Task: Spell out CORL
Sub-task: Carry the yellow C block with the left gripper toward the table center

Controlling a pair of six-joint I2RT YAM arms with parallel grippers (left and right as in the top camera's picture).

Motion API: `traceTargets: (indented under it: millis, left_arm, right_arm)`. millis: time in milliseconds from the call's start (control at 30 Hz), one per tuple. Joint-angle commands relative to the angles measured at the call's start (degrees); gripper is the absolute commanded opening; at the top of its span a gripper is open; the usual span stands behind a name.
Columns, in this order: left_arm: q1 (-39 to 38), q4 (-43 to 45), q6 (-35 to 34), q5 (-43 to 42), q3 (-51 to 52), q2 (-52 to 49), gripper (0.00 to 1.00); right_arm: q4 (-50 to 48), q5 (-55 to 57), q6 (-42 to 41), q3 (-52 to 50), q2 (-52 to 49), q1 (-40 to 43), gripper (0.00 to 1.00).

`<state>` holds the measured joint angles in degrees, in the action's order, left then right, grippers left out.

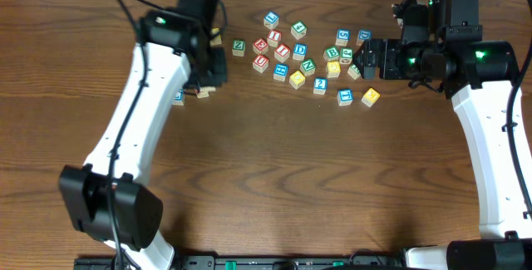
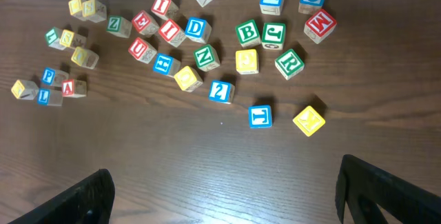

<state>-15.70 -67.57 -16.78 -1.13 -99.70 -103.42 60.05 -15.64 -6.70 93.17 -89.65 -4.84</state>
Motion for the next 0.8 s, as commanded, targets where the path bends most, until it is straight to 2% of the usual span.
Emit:
traceTargets:
  millis: [0,367,767]
  left_arm:
    - [-2.1,3.6,-1.6,0.3,6.9,-1.2,0.28]
    - [-5.6,19.3,-3.5,0.3,21.1,-1.2,0.28]
    - [-6.0,23.6,-3.0,0.3,23.6,-4.0,0.28]
  right_arm:
    - [-0.5,0.3,0.8,-0.3,-0.3,-0.5,0.99]
    - [-0.7,0.3,0.8,-0.3,-0.3,-0.5,0.99]
    - [-0.9,0.3,0.8,-0.3,-0.7,-0.5,0.99]
